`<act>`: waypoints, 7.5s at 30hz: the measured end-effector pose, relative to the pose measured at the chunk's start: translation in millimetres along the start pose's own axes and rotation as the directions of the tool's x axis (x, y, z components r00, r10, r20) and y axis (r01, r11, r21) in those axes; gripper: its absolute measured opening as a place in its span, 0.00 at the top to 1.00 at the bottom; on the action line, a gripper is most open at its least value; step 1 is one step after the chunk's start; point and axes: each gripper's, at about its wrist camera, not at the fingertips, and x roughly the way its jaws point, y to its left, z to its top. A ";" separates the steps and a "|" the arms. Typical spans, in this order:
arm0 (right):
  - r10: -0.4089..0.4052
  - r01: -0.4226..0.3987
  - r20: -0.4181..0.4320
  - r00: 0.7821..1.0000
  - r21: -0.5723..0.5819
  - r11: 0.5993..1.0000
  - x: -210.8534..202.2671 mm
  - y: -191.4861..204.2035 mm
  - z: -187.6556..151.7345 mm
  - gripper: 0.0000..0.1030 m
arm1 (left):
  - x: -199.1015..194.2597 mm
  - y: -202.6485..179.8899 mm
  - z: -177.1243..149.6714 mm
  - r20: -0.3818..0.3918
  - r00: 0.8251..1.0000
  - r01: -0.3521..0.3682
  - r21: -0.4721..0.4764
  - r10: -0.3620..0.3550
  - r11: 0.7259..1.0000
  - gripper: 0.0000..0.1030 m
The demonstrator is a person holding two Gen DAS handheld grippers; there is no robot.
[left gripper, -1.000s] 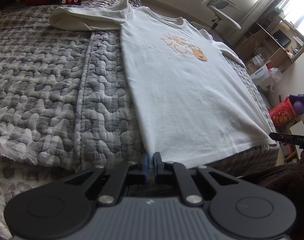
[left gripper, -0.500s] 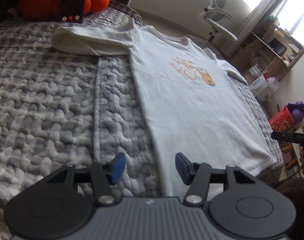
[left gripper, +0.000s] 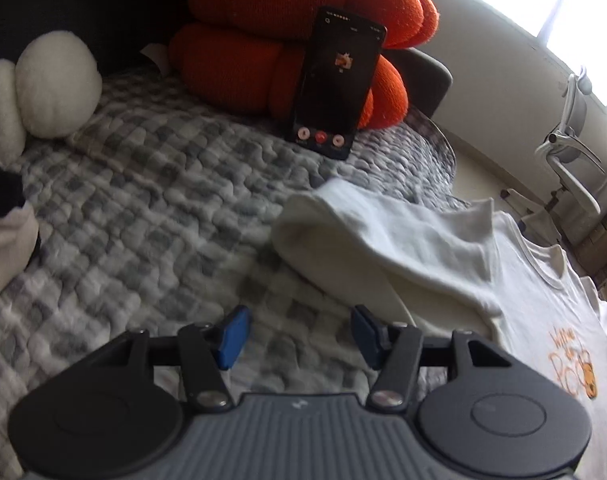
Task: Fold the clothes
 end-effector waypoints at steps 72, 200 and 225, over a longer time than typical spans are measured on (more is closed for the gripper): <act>0.416 -0.424 0.087 0.905 0.137 0.895 103.6 -3.1 33.1 0.57 | -15.8 -77.9 5.4 0.062 0.997 0.066 -0.244 -0.052 0.968 1.00; 0.019 0.027 0.100 0.995 -0.440 0.898 220.1 169.3 75.0 0.71 | -90.4 94.7 -57.1 0.257 0.850 -0.415 -0.211 0.460 0.885 0.62; -0.159 0.212 0.238 0.958 -0.216 0.953 52.6 12.2 48.5 0.62 | -56.2 -88.6 -14.1 0.243 0.970 -0.079 0.237 0.020 0.968 0.13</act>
